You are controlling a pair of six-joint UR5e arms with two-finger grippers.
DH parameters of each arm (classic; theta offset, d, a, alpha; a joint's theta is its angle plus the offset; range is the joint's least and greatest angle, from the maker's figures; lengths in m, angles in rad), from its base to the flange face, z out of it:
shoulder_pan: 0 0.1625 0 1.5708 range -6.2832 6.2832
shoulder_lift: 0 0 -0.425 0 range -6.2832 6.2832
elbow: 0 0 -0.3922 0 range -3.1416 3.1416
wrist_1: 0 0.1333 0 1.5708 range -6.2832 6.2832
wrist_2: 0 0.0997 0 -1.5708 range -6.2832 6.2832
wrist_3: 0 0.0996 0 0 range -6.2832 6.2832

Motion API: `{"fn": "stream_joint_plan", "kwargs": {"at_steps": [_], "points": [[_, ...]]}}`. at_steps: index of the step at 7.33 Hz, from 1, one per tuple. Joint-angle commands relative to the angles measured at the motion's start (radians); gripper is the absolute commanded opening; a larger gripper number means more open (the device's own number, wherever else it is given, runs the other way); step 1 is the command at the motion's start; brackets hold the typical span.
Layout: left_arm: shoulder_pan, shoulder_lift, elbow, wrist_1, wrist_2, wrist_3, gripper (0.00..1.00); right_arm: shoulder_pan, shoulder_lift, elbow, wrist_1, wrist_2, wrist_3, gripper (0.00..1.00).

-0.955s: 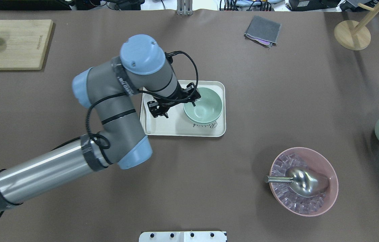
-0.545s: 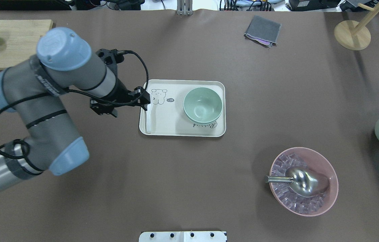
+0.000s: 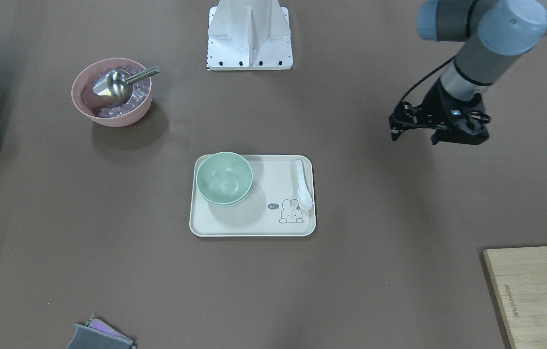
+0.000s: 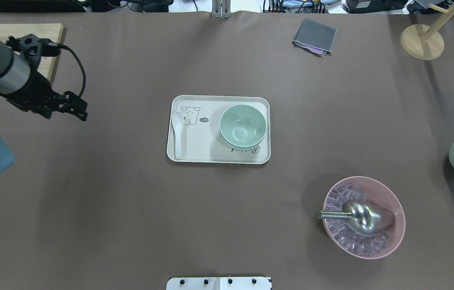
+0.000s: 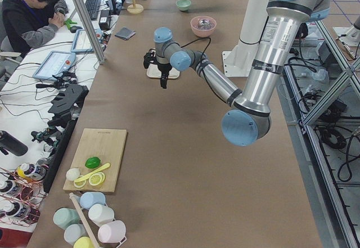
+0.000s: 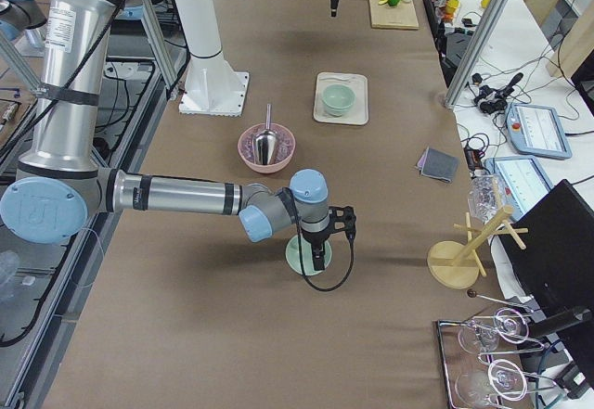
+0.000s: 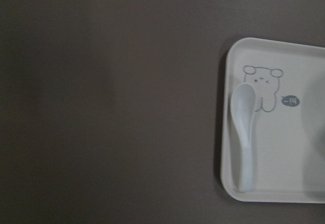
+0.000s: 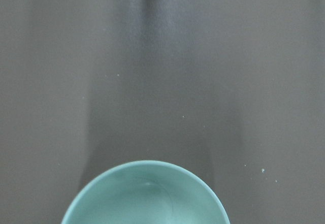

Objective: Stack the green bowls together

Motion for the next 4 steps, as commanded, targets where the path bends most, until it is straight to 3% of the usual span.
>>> {"fn": "stream_joint_plan", "kwargs": {"at_steps": [1, 2, 4], "points": [[-0.089, 0.084, 0.006, 0.000, -0.028, 0.189, 0.99, -0.001, -0.046, -0.070, 0.128, 0.031, -0.001, 1.00], [-0.095, 0.095, 0.006, 0.000, -0.028, 0.199, 0.99, -0.002, -0.037, -0.160, 0.226, 0.031, 0.003, 0.98], [-0.095, 0.095, 0.008, 0.000, -0.028, 0.199, 0.99, -0.002, -0.031, -0.202, 0.287, 0.034, 0.014, 0.88]]}}
